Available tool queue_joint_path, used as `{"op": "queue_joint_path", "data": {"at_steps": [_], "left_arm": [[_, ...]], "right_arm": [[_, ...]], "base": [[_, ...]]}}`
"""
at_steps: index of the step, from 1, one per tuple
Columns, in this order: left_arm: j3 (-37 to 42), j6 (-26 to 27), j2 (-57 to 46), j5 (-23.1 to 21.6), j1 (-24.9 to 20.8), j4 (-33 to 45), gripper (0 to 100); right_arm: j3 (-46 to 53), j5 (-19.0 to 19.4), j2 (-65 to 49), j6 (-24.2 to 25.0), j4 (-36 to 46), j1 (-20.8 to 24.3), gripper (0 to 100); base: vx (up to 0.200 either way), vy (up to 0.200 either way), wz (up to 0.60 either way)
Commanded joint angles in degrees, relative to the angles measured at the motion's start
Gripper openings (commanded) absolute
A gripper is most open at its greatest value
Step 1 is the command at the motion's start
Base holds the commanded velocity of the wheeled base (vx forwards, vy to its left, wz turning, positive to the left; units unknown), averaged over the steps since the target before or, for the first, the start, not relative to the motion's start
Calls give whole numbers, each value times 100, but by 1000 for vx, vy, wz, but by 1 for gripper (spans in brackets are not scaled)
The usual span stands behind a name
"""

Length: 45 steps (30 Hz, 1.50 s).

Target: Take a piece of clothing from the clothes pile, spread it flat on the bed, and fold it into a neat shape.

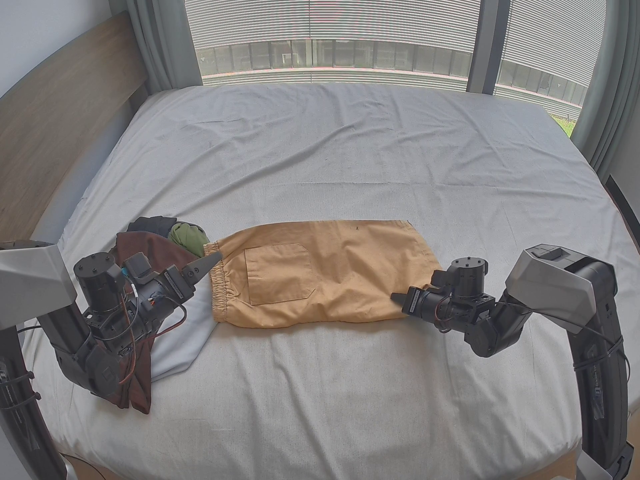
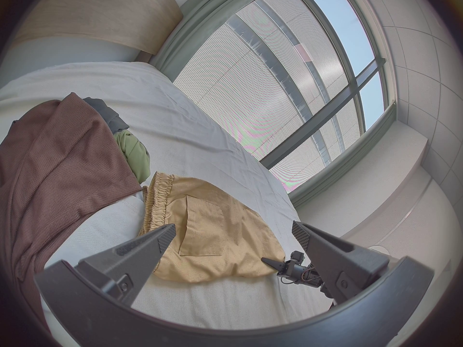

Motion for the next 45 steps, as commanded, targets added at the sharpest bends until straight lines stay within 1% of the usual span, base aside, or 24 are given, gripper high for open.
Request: {"op": "queue_joint_path", "data": {"at_steps": [1,3,7,12,13,14,15,16,21,28,32,39,41,42,45], "left_arm": [[3,-12,8,-7,1,28,100],[3,-12,8,-7,1,46,100],[3,-21,8,-7,1,63,100],[12,-21,52,-7,-8,63,100],[12,-21,52,-7,-8,63,100],[12,-21,52,-7,-8,63,100],[12,-21,43,-7,1,63,100],[12,-21,43,-7,1,63,100],[12,-21,43,-7,1,63,100],[3,-21,26,-7,1,63,100],[3,-21,26,-7,1,63,100],[20,-21,35,-7,-8,63,100],[20,-21,35,-7,-8,63,100],[20,-21,43,-7,-8,63,100],[20,-21,43,-16,-8,63,100]], "right_arm": [[405,-6,-421,-255,9,-99,0],[608,-6,-553,-448,53,-169,0],[1073,3,-931,-553,255,-222,0],[1451,3,-1467,-747,1160,-266,0],[1504,-6,-1555,-756,1327,-266,0],[1504,-6,-1555,-756,1327,-266,0],[1601,-6,-1739,-782,1670,-257,0],[1653,-6,-1827,-782,1837,-257,0],[1908,-41,-2231,-791,2452,-257,0],[2374,-41,-2381,-905,2690,-336,0],[2559,-41,-2337,-905,2681,-380,0],[2611,-41,-2302,-914,2663,-406,0],[2629,-41,-2293,-852,2655,-389,0],[2647,-41,-2302,-843,2663,-371,100],[2805,-32,-2354,-870,2690,-327,100]], "base": [[0,0,0],[0,0,0],[0,0,0],[0,0,0],[0,0,0],[0,0,0],[0,0,0],[0,0,0],[0,0,0],[0,0,0],[0,0,0],[0,0,0],[0,0,0],[0,0,0],[0,0,0]]}}
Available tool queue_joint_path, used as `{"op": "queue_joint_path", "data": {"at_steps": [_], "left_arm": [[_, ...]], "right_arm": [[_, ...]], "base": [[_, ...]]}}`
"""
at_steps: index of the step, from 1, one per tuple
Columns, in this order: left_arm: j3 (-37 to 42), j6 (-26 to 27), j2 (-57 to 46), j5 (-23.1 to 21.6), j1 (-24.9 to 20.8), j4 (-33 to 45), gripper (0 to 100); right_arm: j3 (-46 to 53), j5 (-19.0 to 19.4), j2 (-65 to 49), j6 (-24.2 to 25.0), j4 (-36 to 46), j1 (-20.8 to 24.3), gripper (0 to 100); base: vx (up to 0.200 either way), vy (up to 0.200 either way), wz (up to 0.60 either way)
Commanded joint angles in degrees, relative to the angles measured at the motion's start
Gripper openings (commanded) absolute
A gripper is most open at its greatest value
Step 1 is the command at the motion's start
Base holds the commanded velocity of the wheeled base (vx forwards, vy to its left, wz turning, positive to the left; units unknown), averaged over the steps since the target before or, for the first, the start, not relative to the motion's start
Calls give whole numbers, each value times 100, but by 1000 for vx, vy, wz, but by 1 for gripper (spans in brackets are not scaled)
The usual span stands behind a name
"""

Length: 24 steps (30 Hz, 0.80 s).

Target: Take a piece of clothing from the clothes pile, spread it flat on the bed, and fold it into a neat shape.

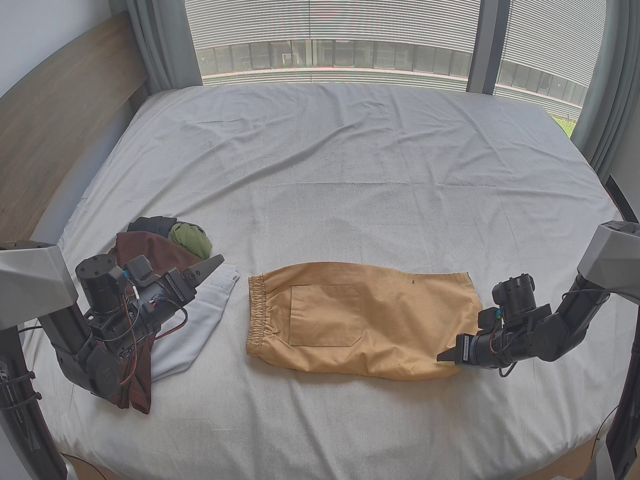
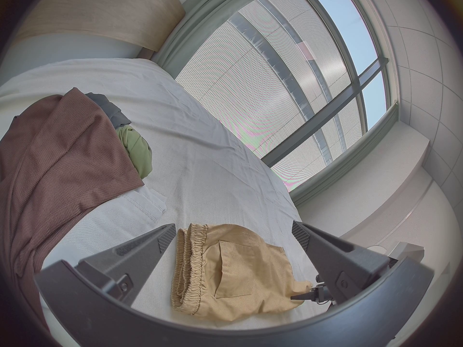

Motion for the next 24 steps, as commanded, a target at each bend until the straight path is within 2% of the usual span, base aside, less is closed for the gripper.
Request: {"op": "queue_joint_path", "data": {"at_steps": [1,10,17,20,24], "left_arm": [[0,0,10,1,-2,-2,100],[79,9,186,1,-37,-37,100],[96,9,424,-8,-151,-54,100],[132,0,503,1,-248,-72,100],[123,9,784,10,-468,-98,100]], "right_arm": [[237,21,-87,-32,-1,87,100],[826,65,-711,-49,263,773,100],[1116,399,-1511,21,228,1335,100],[1054,478,-1722,30,201,1344,100],[667,689,-1915,153,122,1028,100]], "base": [[0,0,0],[0,0,0],[0,0,0],[0,0,0],[0,0,0]]}}
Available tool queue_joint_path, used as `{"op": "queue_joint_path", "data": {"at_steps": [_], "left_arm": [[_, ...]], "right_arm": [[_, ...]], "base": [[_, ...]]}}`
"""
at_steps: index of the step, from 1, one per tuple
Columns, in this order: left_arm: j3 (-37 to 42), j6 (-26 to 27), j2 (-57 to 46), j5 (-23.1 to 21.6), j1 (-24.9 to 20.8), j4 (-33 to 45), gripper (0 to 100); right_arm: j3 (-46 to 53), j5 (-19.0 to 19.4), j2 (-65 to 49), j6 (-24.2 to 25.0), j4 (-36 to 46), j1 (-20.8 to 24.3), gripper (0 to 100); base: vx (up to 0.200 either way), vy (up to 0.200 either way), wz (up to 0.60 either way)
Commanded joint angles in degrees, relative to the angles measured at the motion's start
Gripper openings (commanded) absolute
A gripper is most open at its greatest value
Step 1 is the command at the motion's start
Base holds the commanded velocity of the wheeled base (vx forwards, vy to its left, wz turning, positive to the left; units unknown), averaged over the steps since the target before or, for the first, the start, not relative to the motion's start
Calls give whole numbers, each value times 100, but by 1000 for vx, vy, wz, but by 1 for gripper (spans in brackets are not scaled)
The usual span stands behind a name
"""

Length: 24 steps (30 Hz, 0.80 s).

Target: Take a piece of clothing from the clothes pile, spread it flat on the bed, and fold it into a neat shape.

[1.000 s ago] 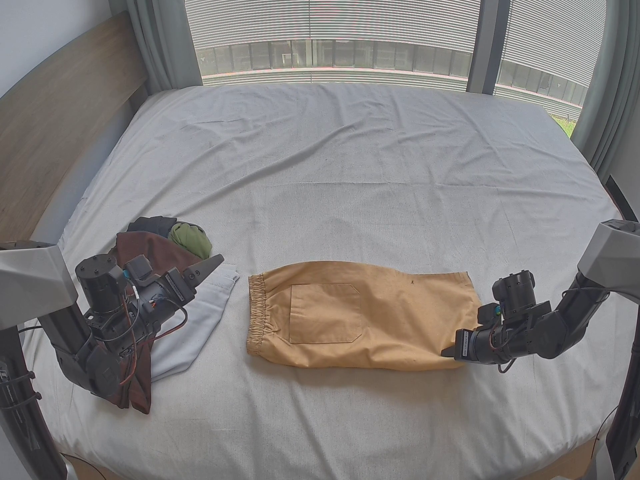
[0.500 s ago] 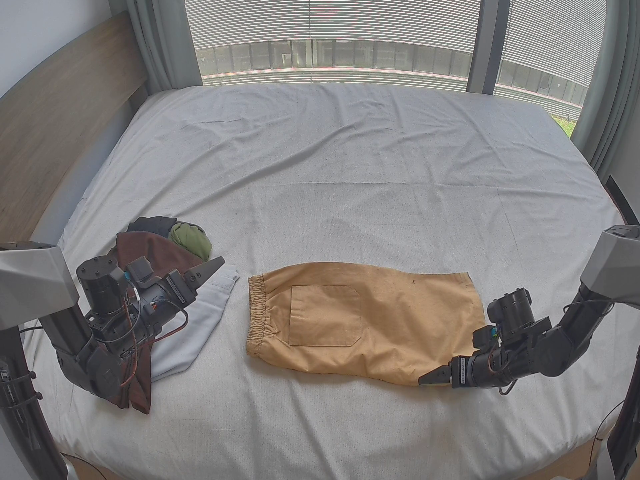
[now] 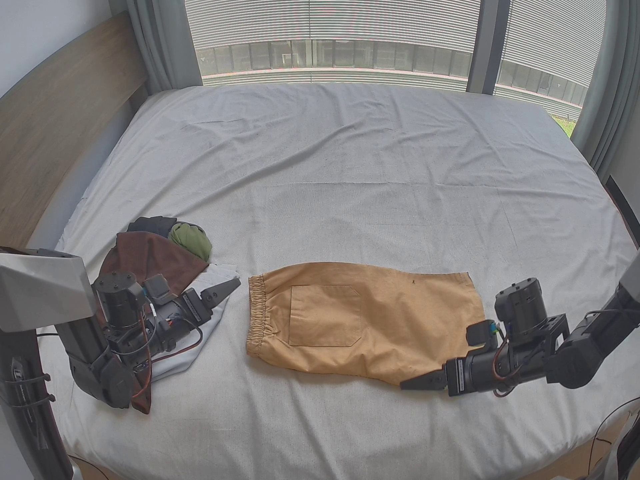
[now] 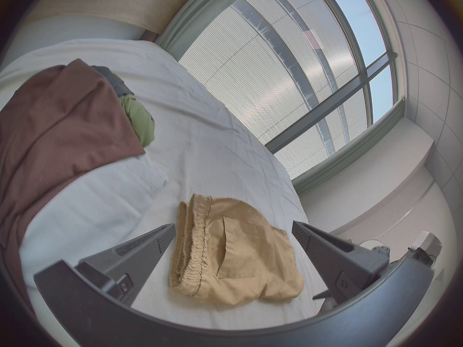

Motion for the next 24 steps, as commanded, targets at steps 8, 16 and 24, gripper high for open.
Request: {"op": "queue_joint_path", "data": {"at_steps": [8,16,24], "left_arm": [[-159,1,674,54,-324,-25,100],[-440,10,1070,221,-421,45,100],[-545,28,1588,397,-447,63,100]], "right_arm": [[-652,663,-356,69,-399,-960,100],[-511,715,-347,42,-1040,-1329,100],[-529,698,-259,42,-1058,-1329,100]], "base": [[0,0,0],[0,0,0],[0,0,0]]}}
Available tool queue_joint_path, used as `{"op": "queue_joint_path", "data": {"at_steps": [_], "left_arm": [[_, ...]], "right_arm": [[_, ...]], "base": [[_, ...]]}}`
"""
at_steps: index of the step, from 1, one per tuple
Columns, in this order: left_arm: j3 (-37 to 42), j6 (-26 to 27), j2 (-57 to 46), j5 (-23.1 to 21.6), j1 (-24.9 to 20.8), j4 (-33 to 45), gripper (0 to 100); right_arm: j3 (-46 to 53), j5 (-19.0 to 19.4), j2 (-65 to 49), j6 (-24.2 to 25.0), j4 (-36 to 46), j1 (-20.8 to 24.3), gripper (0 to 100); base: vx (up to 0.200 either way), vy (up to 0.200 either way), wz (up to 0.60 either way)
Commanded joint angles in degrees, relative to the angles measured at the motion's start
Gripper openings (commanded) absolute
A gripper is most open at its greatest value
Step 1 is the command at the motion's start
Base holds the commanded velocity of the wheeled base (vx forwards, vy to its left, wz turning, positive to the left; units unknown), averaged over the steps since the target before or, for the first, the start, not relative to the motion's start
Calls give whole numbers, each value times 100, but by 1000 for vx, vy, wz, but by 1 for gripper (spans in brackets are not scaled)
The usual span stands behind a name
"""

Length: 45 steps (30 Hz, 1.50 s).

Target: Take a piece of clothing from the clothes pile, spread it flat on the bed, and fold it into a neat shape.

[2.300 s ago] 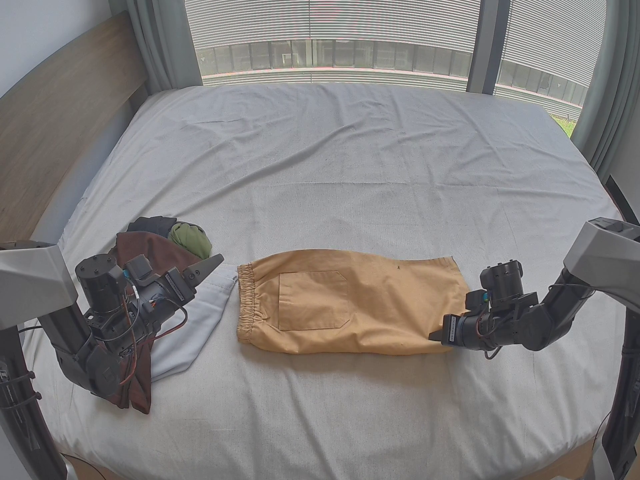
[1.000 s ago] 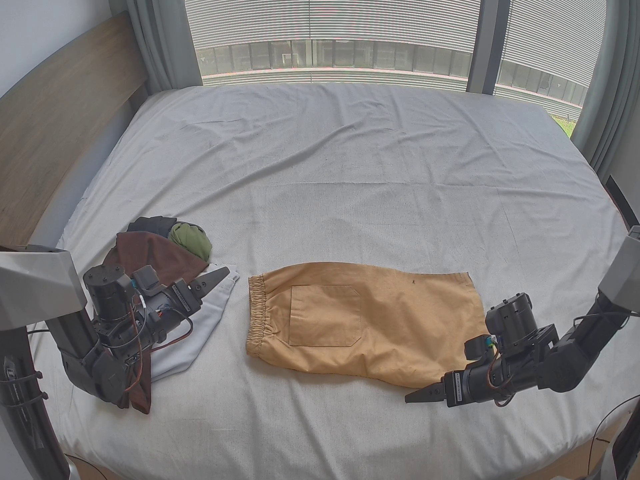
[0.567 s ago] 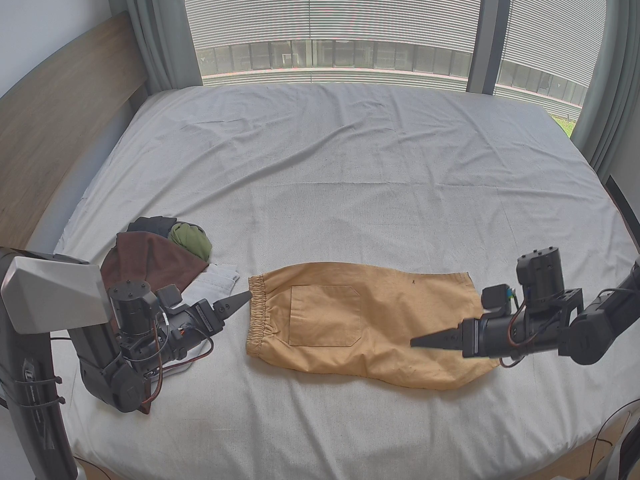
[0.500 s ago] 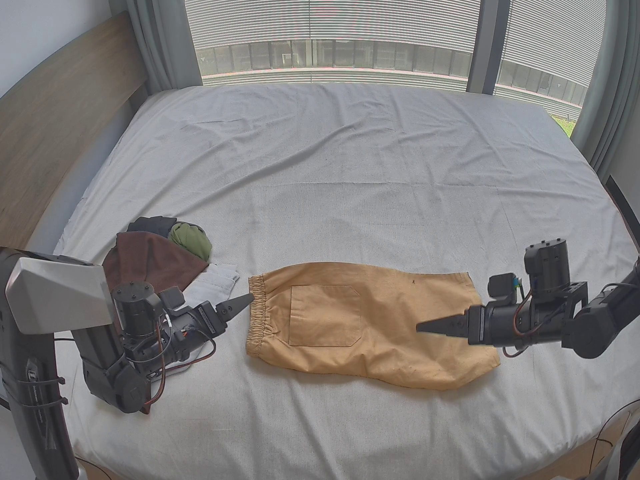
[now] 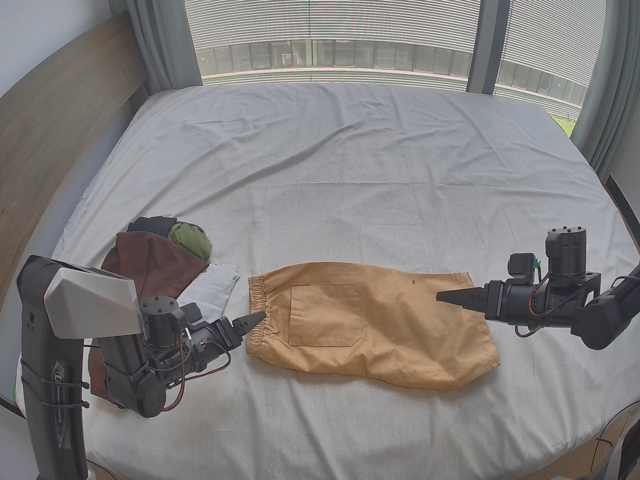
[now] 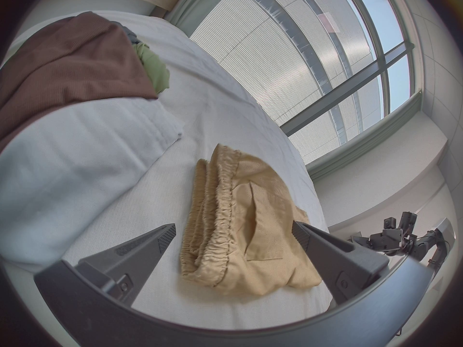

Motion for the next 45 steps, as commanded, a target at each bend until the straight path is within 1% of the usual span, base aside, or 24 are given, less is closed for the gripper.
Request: {"op": "queue_joint_path", "data": {"at_steps": [1,4,6,7,14,20,26,30,41,45], "left_arm": [[-113,8,488,38,-12,9,100],[-324,8,681,144,6,27,100],[-324,8,681,144,6,27,100],[-456,8,752,214,-3,115,100],[-649,8,646,214,-38,668,100],[-781,-1,585,188,-135,844,100],[-1194,-220,576,170,-346,1099,100],[-1370,-317,567,170,-372,1310,100],[-1897,-352,611,153,-434,1591,100],[-1994,-475,594,153,-434,1767,100]], "right_arm": [[-22,-8,124,6,-18,-1,100],[-22,-17,150,15,-97,8,100],[-22,-17,150,15,-97,8,100],[5,-17,159,23,-291,26,100],[-4,-26,194,32,-396,43,100],[-13,-26,212,32,-396,43,100],[-4,-26,212,32,-396,35,100],[-4,-26,212,32,-396,35,100],[-13,-26,212,32,-396,43,100],[-13,-26,212,32,-396,43,100]], "base": [[0,0,0],[0,0,0],[0,0,0],[0,0,0],[0,0,0],[0,0,0],[0,0,0],[0,0,0],[0,0,0],[0,0,0]]}}
